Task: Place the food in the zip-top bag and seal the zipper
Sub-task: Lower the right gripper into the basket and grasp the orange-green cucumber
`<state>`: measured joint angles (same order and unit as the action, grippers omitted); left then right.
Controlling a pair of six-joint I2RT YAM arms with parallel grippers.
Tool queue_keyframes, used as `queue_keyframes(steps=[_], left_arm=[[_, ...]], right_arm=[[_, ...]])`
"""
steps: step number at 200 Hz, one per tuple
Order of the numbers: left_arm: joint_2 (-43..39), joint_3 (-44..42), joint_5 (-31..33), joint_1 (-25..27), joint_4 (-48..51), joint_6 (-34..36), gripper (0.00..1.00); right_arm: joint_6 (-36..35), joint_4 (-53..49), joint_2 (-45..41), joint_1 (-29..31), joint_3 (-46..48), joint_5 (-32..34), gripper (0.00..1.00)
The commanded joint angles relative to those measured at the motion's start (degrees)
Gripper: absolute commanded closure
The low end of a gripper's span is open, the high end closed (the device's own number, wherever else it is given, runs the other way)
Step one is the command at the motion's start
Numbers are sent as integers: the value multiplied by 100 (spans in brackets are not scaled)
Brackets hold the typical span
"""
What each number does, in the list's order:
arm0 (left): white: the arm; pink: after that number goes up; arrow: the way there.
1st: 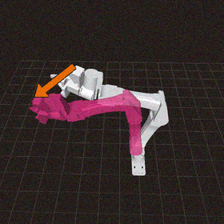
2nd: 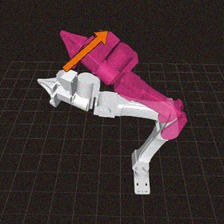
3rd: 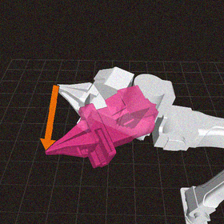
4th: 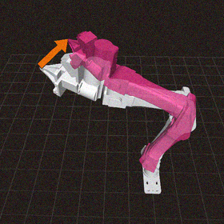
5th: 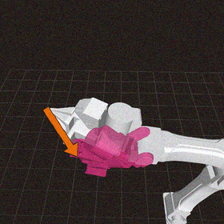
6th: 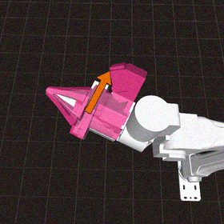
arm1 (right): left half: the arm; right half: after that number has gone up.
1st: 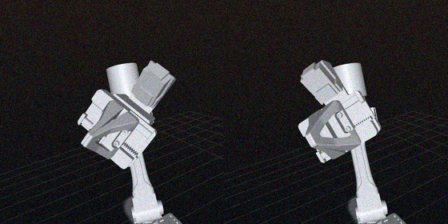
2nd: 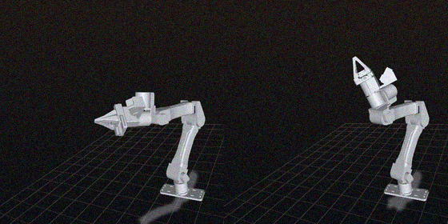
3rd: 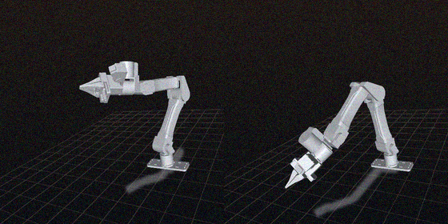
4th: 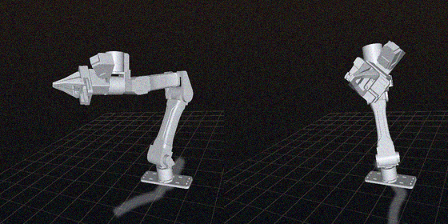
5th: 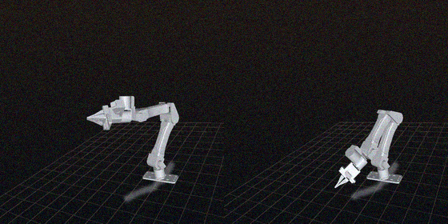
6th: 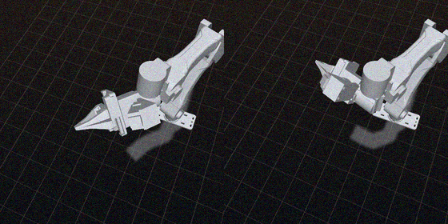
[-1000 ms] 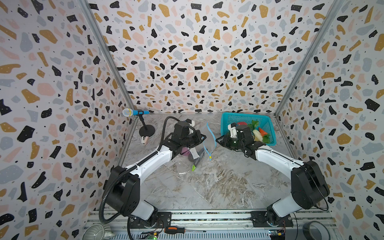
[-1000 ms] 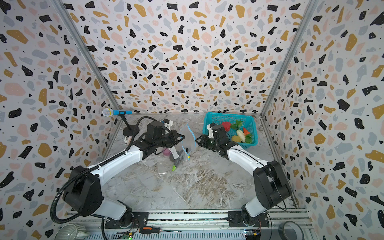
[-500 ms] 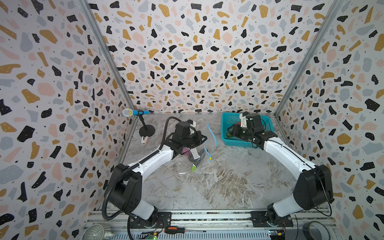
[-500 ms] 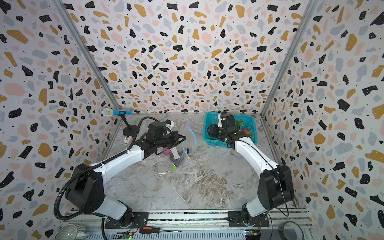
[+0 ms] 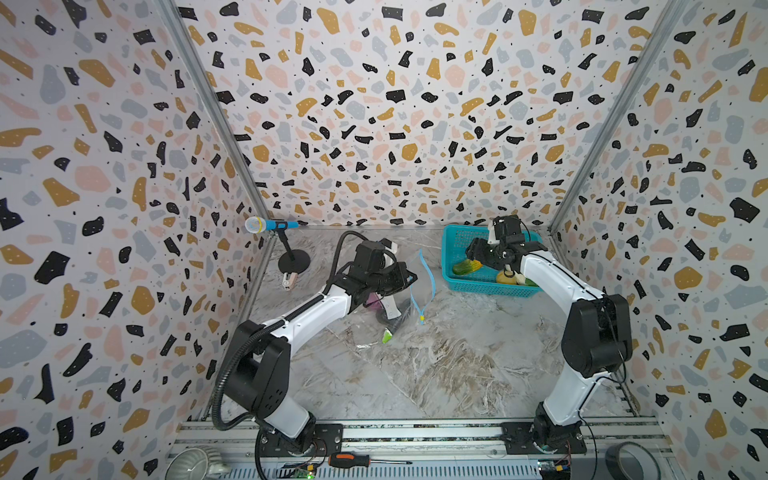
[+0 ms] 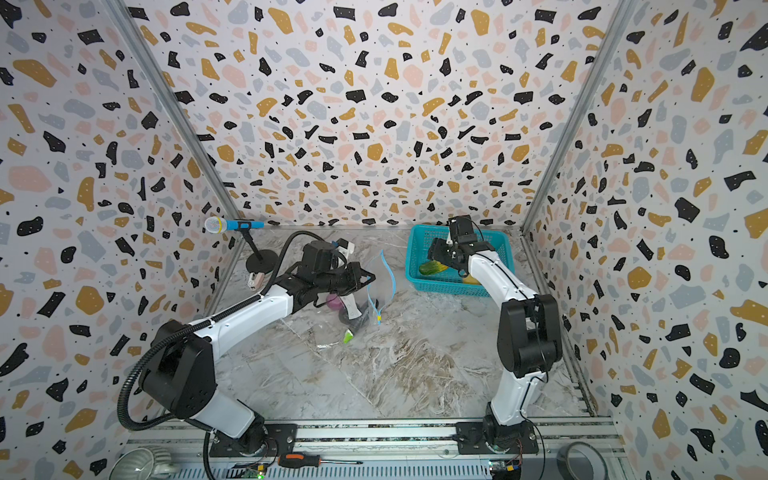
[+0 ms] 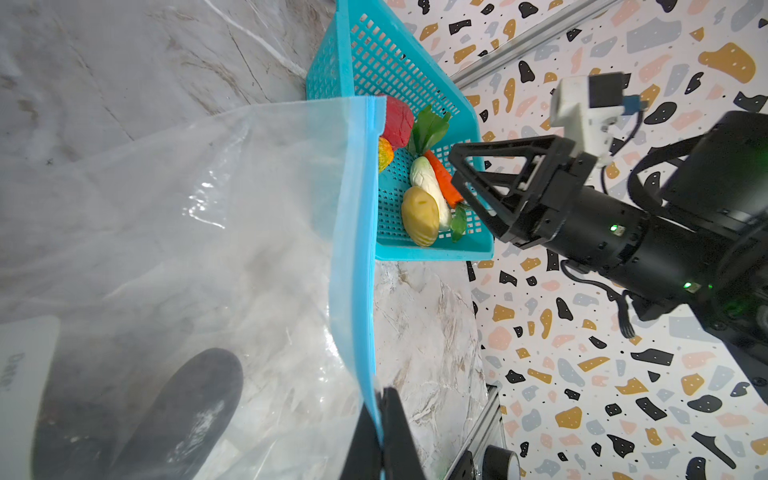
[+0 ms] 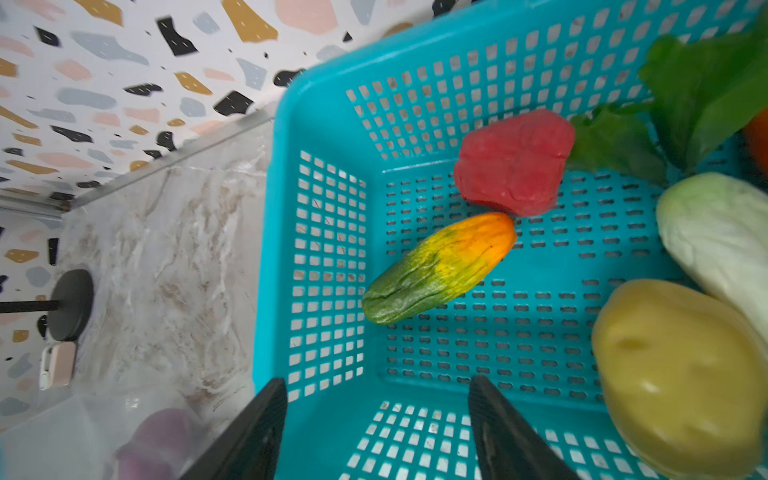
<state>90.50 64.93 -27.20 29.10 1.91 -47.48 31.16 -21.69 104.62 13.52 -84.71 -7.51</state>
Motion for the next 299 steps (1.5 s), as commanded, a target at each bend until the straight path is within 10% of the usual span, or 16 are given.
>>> queue_keyframes(steps=[1,123,299], left_arm=[[60,166,-112,34,-31,116,100],[196,59,-180,26,-116,72,100],[135,-65,-177,18,-154,72,100]], right_arm=[[-19,-190,189,-102,-387,72,28],[1089,-441,1187,61,-1061,1685,17],[1520,-915,2201,-60,-1820,1157,17]])
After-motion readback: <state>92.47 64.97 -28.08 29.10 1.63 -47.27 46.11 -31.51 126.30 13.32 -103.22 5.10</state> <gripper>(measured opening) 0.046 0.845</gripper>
